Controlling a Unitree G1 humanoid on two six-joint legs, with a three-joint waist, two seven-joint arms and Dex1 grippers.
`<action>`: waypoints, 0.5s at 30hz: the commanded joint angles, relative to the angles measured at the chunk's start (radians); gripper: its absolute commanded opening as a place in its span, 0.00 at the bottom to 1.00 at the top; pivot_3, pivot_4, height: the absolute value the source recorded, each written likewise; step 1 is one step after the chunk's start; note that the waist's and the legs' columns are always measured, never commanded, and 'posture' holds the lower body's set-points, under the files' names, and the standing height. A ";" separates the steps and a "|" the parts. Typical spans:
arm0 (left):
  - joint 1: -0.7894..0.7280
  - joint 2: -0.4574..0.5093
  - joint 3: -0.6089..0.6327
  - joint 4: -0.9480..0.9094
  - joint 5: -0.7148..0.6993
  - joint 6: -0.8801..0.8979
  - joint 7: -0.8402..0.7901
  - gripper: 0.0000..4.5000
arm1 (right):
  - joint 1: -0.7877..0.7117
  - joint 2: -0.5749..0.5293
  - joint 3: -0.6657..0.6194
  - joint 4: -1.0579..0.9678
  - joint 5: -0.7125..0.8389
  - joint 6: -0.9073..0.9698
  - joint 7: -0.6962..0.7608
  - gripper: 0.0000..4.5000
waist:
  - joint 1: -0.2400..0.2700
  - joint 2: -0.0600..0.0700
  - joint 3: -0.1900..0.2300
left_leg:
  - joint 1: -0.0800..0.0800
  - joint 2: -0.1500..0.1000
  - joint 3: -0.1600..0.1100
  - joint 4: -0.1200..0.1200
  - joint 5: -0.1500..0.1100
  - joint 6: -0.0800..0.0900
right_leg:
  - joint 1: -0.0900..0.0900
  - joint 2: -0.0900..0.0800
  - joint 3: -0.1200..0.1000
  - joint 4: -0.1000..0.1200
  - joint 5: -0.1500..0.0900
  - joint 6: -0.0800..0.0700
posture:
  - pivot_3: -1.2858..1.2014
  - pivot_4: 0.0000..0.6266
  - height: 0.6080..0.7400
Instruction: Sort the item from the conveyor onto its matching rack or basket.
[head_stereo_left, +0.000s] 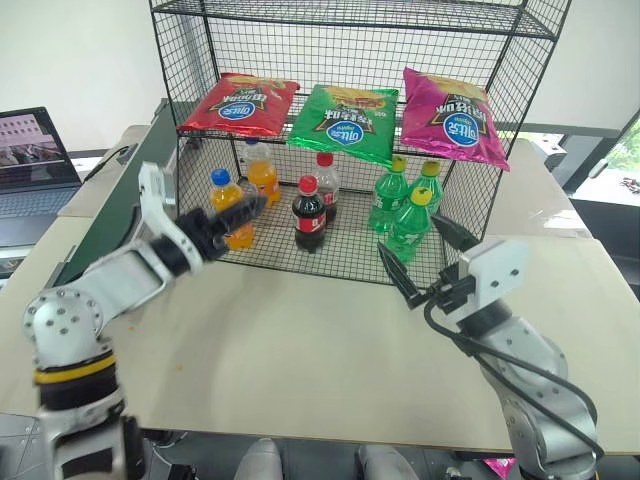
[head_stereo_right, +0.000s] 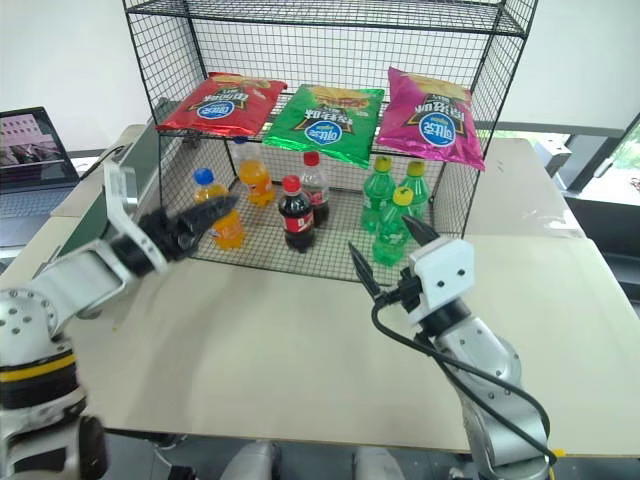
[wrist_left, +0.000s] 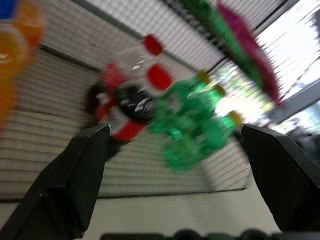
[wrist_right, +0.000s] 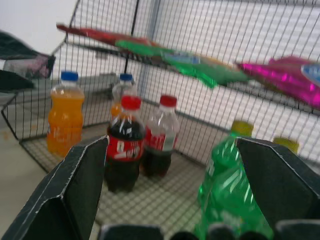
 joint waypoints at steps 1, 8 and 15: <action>0.117 0.016 -0.145 -0.041 0.375 -0.242 -0.139 0.98 | 0.057 0.019 0.008 0.009 -0.043 -0.004 -0.040 1.00 | 0.001 0.000 0.000 | 0.000 0.000 0.001 -0.001 0.000 0.000 | 0.000 0.000 0.000 0.000 0.000 0.000 | 0.52 0.24 1.00; 0.208 -0.111 -0.321 0.143 0.860 -0.691 -0.206 0.98 | 0.142 0.092 0.022 0.110 -0.104 -0.059 -0.106 1.00 | 0.000 -0.001 0.000 | -0.002 0.000 0.001 -0.002 0.000 0.001 | -0.002 0.000 0.000 0.000 -0.001 -0.001 | 0.52 0.24 1.00; 0.206 -0.241 -0.319 0.237 0.952 -0.767 -0.249 0.98 | 0.140 0.131 -0.011 0.220 -0.132 -0.122 -0.140 1.00 | -0.003 -0.001 0.000 | -0.003 0.000 0.001 0.001 -0.003 0.005 | -0.001 0.000 0.000 0.000 -0.001 0.000 | 0.52 0.24 1.00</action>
